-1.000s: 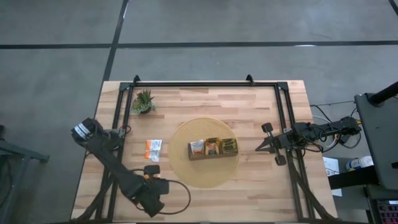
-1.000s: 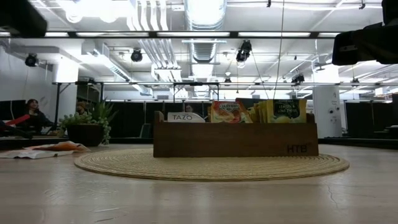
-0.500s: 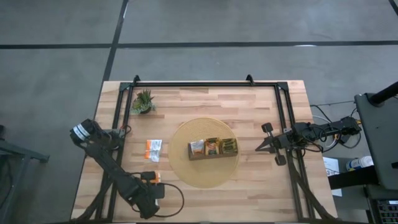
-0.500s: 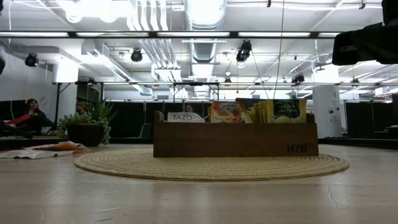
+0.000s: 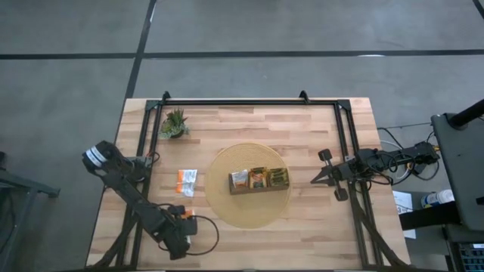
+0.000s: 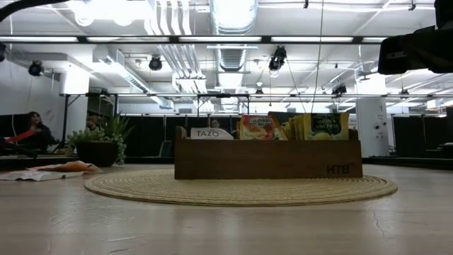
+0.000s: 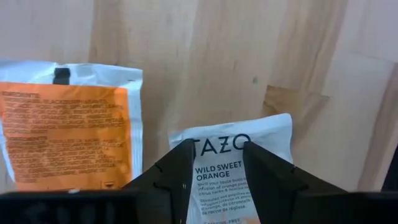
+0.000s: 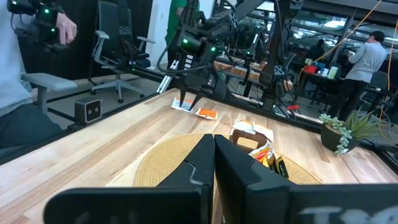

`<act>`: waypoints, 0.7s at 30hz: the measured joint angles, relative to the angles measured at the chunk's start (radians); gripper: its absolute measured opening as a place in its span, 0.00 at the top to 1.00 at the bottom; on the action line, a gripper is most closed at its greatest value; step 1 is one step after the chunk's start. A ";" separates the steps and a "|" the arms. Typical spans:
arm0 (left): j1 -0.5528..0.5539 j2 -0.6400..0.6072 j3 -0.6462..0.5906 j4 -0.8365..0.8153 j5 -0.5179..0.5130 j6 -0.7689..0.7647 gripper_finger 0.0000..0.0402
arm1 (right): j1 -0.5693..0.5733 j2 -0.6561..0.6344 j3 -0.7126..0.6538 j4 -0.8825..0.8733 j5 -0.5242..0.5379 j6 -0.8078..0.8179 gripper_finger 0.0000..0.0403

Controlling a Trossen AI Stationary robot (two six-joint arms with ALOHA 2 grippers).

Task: Pick & Place Tea
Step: Put the white tea bag into the left of the wooden organizer

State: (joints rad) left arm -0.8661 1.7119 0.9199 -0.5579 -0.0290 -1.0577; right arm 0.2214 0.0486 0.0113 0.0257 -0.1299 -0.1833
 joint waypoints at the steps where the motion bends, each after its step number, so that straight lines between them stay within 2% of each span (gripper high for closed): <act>1: 0.000 0.002 -0.003 0.001 -0.008 -0.002 0.65 | 0.000 0.000 0.000 0.000 0.000 0.000 0.98; 5: 0.003 0.020 -0.010 0.000 -0.012 0.001 0.73 | 0.000 0.000 0.000 0.000 0.000 0.000 0.98; 10: 0.009 0.037 -0.013 -0.010 -0.015 0.021 0.96 | 0.000 0.000 0.000 0.000 0.000 0.000 0.98; 14: 0.013 0.038 -0.013 -0.009 -0.012 0.032 0.99 | 0.000 0.000 0.000 0.000 0.000 0.000 0.98; 21: 0.015 0.037 0.029 -0.038 0.023 0.062 1.00 | 0.000 0.000 0.000 0.000 0.000 0.000 0.98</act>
State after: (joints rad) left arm -0.8516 1.7489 0.9492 -0.5959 -0.0061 -0.9955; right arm 0.2214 0.0483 0.0113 0.0257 -0.1300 -0.1833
